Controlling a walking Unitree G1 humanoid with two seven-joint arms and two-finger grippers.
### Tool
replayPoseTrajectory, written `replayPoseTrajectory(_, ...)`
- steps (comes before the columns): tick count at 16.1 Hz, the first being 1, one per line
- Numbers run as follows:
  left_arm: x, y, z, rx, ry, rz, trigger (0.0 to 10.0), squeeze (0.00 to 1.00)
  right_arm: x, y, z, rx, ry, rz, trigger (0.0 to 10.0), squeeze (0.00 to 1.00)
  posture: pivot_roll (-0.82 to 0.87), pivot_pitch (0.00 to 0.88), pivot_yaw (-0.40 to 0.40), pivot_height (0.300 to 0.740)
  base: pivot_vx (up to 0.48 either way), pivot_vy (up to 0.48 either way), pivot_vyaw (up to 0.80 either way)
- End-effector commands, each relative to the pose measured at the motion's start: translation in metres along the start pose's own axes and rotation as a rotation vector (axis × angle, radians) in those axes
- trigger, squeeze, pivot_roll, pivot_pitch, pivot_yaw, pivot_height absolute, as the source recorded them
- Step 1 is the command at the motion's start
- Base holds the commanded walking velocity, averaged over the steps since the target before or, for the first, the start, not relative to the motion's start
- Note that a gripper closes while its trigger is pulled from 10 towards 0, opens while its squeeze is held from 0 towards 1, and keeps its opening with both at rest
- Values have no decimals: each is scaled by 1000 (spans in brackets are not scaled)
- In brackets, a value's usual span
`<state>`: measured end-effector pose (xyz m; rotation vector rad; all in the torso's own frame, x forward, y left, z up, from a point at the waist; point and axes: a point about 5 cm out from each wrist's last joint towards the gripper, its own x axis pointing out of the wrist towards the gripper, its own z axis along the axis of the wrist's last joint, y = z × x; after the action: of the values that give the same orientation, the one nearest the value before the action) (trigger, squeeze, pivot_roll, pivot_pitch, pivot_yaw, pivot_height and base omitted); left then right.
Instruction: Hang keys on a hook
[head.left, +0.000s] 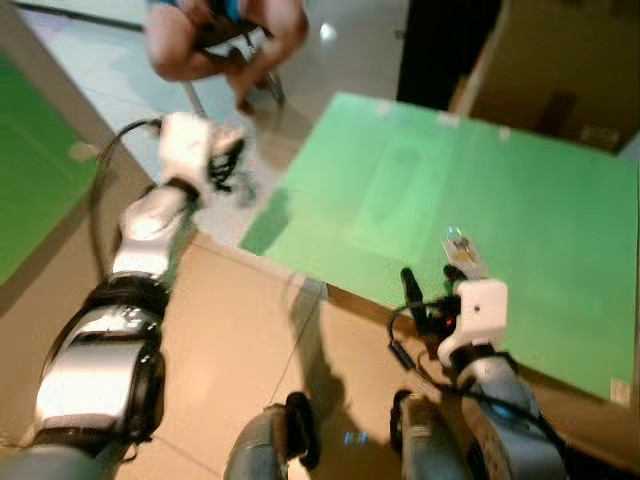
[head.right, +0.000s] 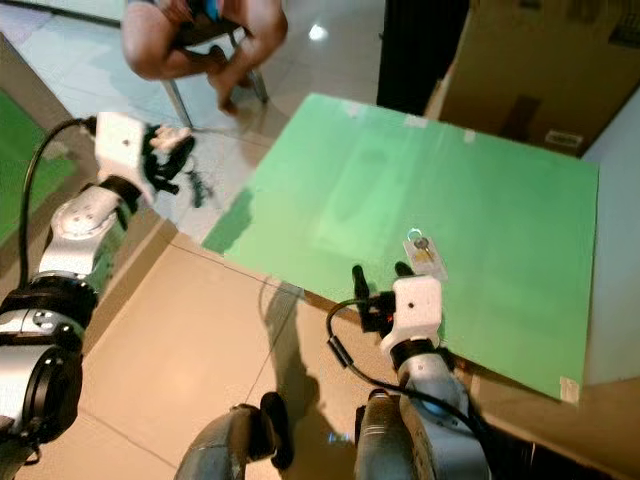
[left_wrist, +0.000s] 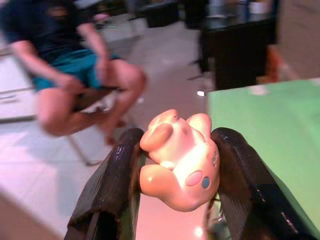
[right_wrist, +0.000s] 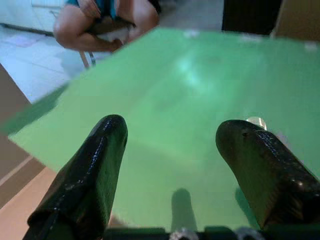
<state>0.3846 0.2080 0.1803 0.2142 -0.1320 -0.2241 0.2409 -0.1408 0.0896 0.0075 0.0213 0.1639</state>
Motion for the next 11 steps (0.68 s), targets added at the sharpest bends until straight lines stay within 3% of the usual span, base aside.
replayPoseTrajectory(1,-16,19,-9,-27,15,91,0,0,6,-6,1,10,-14,-2,10000,0,-185,117,85,740,0,0,0)
replayPoseTrajectory(3,-30,26,-17,-33,28,143,0,0,11,-10,3,-4,-22,5,10000,0,-173,102,67,740,0,0,0)
replayPoseTrajectory(5,-51,21,-36,-48,75,146,0,0,15,-14,5,-22,-28,16,10000,0,-159,97,53,740,0,0,0)
replayPoseTrajectory(6,-67,10,-49,-52,118,121,0,0,19,-16,6,-27,-33,15,10000,0,-151,98,51,740,0,0,0)
replayPoseTrajectory(9,-95,-10,-69,-63,193,69,0,0,23,-19,7,-30,-47,8,10000,0,-137,103,55,740,0,0,0)
replayPoseTrajectory(11,-143,-43,-93,-80,271,-36,0,0,25,-19,6,-27,-52,-6,10000,0,-140,110,53,740,0,0,0)
